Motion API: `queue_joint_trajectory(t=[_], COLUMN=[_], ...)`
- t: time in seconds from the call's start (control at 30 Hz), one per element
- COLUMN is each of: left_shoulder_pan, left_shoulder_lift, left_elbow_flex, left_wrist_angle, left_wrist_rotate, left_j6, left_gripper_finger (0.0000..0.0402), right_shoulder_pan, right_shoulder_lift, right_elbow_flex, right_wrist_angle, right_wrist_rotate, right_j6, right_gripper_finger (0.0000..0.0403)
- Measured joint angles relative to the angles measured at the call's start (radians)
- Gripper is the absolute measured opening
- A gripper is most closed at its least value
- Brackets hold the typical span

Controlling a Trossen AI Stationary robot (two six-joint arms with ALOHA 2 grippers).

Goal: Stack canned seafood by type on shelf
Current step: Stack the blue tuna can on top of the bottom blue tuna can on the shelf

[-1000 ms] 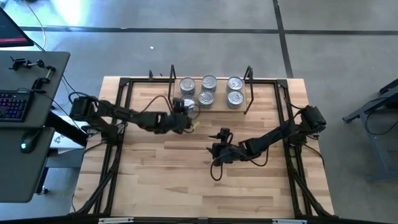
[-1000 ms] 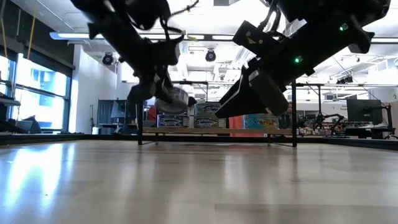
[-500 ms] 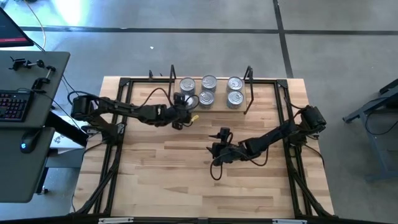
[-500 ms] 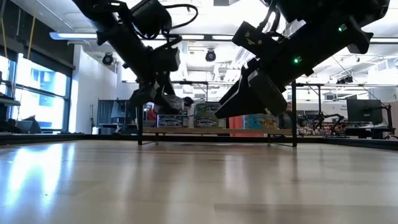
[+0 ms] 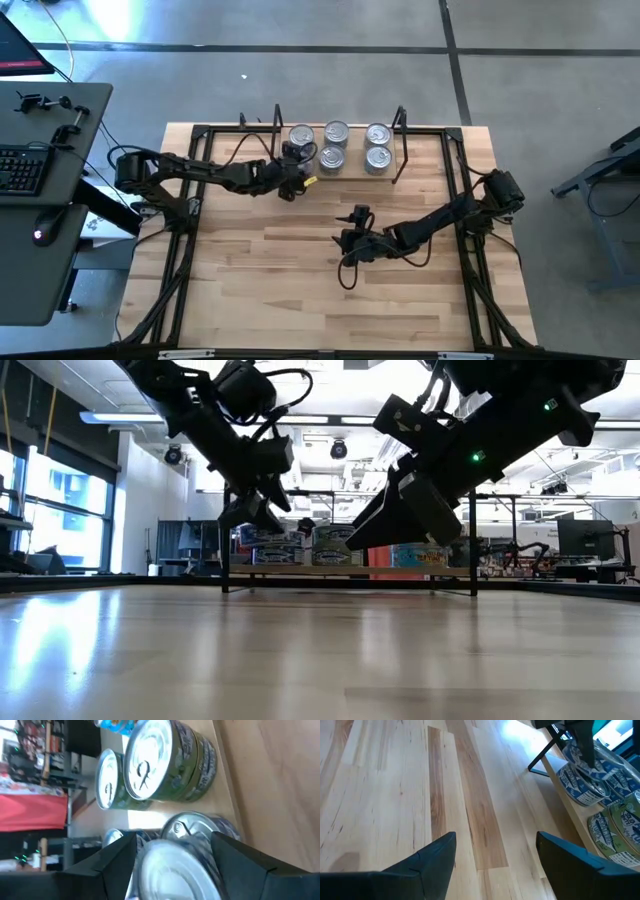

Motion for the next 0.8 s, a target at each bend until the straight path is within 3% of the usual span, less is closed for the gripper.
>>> queue_joint_trajectory(t=[0.17, 0.33, 0.47, 0.57, 0.63, 0.8], left_shoulder_pan=[0.005, -0.021, -0.083, -0.147, -0.191, -0.269], left_shoulder_lift=[0.0, 0.0, 0.0, 0.0, -0.006, -0.068], left_elbow_flex=[0.0, 0.027, 0.108, 0.176, 0.21, 0.217], left_wrist_angle=[0.054, 0.018, -0.141, -0.284, -0.402, -0.746], left_wrist_rotate=[0.016, 0.016, 0.012, -0.051, -0.103, -0.114], left_j6=[0.06, 0.016, -0.087, -0.204, -0.306, -0.629], left_gripper_finger=[0.025, 0.025, 0.025, 0.025, 0.025, 0.0246], right_shoulder_pan=[0.0, 0.0, 0.0, 0.0, 0.0, 0.001], right_shoulder_lift=[0.0, 0.0, 0.0, 0.0, 0.0, 0.0], right_elbow_flex=[0.0, 0.0, 0.0, 0.0, 0.0, 0.0], right_wrist_angle=[0.0, 0.0, 0.0, 0.0, -0.001, -0.006], right_wrist_rotate=[0.0, 0.0, -0.001, -0.002, -0.005, -0.005], right_j6=[0.007, 0.008, 0.008, 0.017, 0.032, 0.041], right_gripper_finger=[0.0268, 0.0268, 0.0268, 0.0268, 0.0268, 0.0268])
